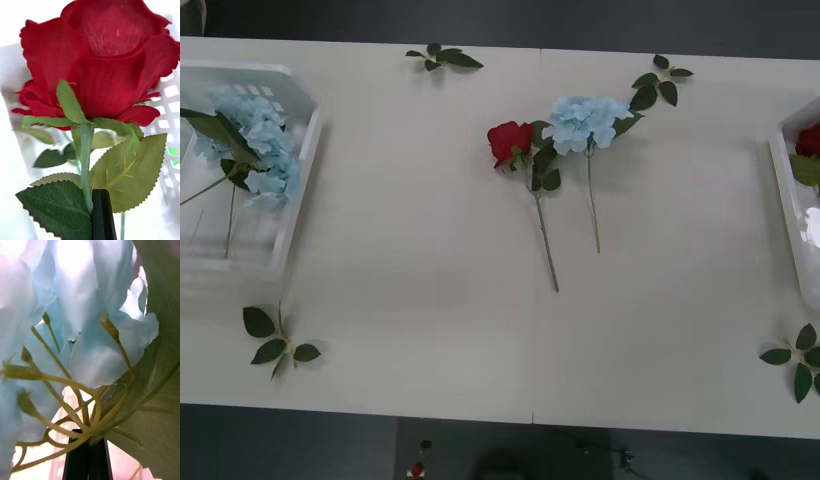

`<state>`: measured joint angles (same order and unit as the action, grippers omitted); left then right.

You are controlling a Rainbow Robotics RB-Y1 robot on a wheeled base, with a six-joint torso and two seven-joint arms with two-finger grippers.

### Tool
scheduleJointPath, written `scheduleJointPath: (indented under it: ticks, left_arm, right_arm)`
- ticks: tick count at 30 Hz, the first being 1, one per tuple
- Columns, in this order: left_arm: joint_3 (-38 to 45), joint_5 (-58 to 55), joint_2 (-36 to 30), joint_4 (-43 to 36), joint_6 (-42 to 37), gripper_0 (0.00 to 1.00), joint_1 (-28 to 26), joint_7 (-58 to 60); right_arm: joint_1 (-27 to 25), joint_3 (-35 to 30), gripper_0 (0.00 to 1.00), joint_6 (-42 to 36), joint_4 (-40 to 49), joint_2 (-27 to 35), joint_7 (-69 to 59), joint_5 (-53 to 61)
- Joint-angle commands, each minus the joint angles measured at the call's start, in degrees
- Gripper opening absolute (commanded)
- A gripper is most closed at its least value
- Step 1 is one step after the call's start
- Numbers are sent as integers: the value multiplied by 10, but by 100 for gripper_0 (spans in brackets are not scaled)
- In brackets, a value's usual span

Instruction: Put the red flowers into the right box and the blue flowers into the left box

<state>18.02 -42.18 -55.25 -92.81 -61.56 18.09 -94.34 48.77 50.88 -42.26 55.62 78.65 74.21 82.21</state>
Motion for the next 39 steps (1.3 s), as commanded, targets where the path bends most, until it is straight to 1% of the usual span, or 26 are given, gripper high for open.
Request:
scheduleJointPath:
  ticks: [1, 2, 3, 4, 5, 6, 7, 9, 12, 14, 15, 16, 17, 18, 22, 23, 26, 28, 32, 36, 37, 38, 39]
  left_arm:
    - [1, -1, -17, -4, -1, 1, 8, -23]
    - [-1, -1, -17, -4, -1, 2, 8, -25]
    - [-4, -2, -17, -4, -1, 27, 8, -25]
    - [-4, -3, -17, -4, -1, 44, 8, -25]
    - [-4, -3, -17, -4, -1, 68, 8, -25]
    - [-4, -3, -17, -4, -1, 81, 7, -25]
    - [-4, -3, -17, -4, -1, 90, 8, -26]
    - [-4, -4, -17, -4, -1, 98, 6, -28]
    - [-11, -27, -17, -4, -1, 100, 5, -33]
    - [-12, -48, -17, -5, -1, 100, 2, -38]
    - [-13, -69, -17, -11, -1, 100, -2, -55]
    - [-13, -79, -17, -15, -1, 100, -5, -64]
    - [-13, -100, -17, -26, -2, 100, -13, -81]
    - [-13, -121, -16, -39, -8, 100, -20, -98]
    - [-24, -195, -3, -90, -70, 100, -24, -130]
    - [-33, -213, 6, -118, -84, 100, -24, -131]
    - [-60, -222, 13, -171, -84, 100, -21, -132]
    - [-91, -218, 18, -196, -84, 100, -7, -128]
    - [-163, -211, 25, -203, -84, 100, 34, -122]
    - [-228, -194, 52, -186, -86, 100, 73, -109]
    - [-228, -194, 52, -186, -86, 100, 73, -109]
    - [-252, -174, 68, -176, -86, 100, 87, -102]
    - [-258, -169, 73, -172, -86, 100, 91, -101]
  right_arm:
    - [14, -3, 0, 29, -24, -9, 36, -13]
    - [13, -3, 0, 36, -25, -11, 37, -19]
    - [13, -3, 0, 50, -31, -18, 37, -33]
    - [13, -3, 0, 55, -32, -20, 37, -37]
    - [14, -3, 0, 64, -37, -24, 37, -42]
    - [14, -3, 0, 68, -41, -25, 37, -44]
    - [13, -3, 0, 70, -45, -26, 38, -46]
    - [13, -3, 0, 70, -45, -26, 37, -45]
    - [13, -3, 1, 72, -45, -26, 37, -43]
    - [14, -3, 29, 75, -44, -26, 35, -41]
    - [13, -3, 67, 75, -43, -26, 35, -38]
    - [13, -3, 78, 75, -43, -27, 34, -37]
    - [14, -3, 95, 77, -42, -28, 35, -35]
    - [14, -3, 100, 78, -43, -29, 37, -33]
    - [13, -6, 100, 82, -43, -34, 37, -29]
    - [13, -7, 100, 82, -43, -37, 37, -28]
    - [13, -11, 100, 82, -42, -39, 37, -22]
    - [13, -15, 100, 82, -39, -44, 38, -17]
    - [13, -19, 100, 80, -23, -48, 42, 20]
    - [13, -25, 100, 47, 6, -49, 48, 85]
    - [13, -25, 100, 47, 6, -49, 48, 85]
    - [13, -25, 100, 33, 31, -44, 53, 108]
    - [12, -25, 100, 29, 39, -40, 53, 115]
